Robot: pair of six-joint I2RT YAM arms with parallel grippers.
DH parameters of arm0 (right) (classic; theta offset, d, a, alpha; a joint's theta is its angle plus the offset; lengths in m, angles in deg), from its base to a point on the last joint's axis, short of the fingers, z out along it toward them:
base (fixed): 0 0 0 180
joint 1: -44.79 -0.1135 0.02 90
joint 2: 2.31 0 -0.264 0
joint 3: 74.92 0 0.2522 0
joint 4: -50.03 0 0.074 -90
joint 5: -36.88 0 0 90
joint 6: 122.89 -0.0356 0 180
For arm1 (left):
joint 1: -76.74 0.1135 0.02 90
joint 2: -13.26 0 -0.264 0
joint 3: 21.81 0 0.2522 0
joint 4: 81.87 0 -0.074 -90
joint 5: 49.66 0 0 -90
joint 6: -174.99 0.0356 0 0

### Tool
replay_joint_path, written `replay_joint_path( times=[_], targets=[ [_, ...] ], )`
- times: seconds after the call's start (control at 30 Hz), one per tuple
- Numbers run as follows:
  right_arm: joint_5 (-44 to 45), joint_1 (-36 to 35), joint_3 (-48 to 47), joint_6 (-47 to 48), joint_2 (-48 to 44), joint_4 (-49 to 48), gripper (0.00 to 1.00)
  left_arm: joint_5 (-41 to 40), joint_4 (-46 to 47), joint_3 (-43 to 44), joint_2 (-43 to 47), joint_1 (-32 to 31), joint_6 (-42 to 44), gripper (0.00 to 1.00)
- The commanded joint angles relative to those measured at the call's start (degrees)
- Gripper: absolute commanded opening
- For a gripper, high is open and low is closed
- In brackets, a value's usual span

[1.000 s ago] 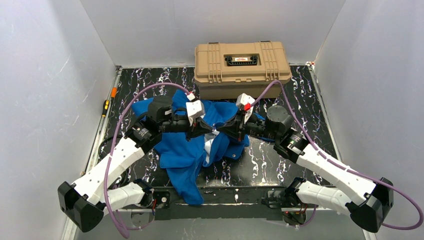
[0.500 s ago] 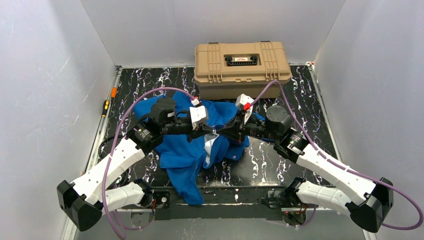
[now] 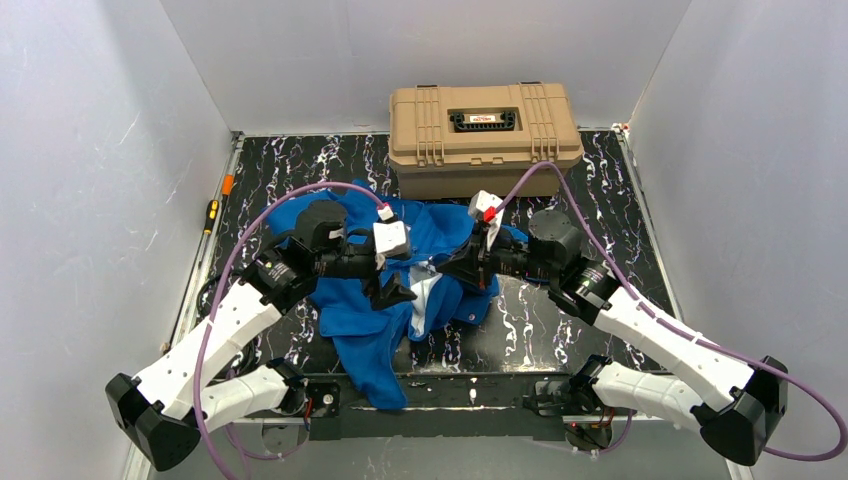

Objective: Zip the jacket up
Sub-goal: Pick up the jacket from the center of the board.

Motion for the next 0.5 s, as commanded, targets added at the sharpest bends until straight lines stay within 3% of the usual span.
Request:
replay_joint_path(
  times=[0.0, 0.2, 0.47],
  targets=[
    [3.25, 0.35, -1.88, 0.03, -0.41, 0.37, 0.01, 6.12, -11.19, 3.27, 0.45, 2.07, 2.85, 0.83],
    [5.23, 0.35, -3.31, -2.11, -2.41, 5.61, 0.01, 7.34, -22.69, 5.12, -0.26, 5.05, 9.16, 0.87],
    [8.28, 0.35, -4.59, -3.4, -6.87, 13.8, 0.01, 5.58, -37.83, -0.28, 1.88, 5.06, 29.54, 0.88]
  ],
)
